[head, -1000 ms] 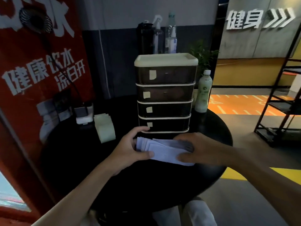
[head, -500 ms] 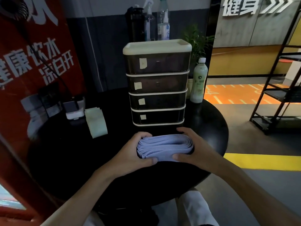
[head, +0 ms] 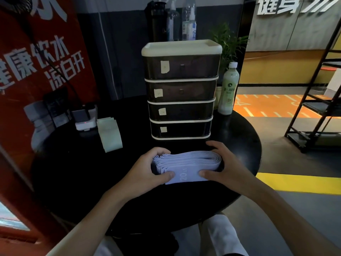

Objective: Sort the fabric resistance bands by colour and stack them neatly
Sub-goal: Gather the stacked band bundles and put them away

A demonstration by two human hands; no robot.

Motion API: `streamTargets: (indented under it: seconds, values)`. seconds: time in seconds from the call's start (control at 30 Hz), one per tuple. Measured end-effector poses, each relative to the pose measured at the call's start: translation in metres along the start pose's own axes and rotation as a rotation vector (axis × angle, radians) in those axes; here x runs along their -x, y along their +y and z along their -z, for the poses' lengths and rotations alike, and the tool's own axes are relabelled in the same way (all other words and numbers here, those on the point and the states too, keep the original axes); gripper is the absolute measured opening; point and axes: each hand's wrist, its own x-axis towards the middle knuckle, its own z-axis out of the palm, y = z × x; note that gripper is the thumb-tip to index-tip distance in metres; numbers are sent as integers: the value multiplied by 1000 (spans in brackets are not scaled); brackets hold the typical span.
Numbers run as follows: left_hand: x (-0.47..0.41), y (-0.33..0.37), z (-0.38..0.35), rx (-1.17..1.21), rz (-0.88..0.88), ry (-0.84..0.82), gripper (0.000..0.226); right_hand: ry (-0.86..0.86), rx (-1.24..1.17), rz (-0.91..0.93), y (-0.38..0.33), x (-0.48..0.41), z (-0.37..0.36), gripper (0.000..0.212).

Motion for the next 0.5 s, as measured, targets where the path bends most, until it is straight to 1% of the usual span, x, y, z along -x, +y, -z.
streamTargets:
  seconds: [0.07,0.2,0.3,0.4,0.5]
  values:
    - [1,0,1,-20,-16,10,43,8,21,6,-2,1,0,74]
    - [1,-1,1,-75,-24,5,47,-49,46,50,-5,2,3,59]
    - [2,-1,-1,-16,-46,51,42,1,42,84,-5,3,1,47]
    - [2,-2,-2,-24,-65,103,42,97,40,111,-2,5,-2,47]
    - [0,-3,-2,-118,-41,52,42,33,78,89,1,3,-3,52]
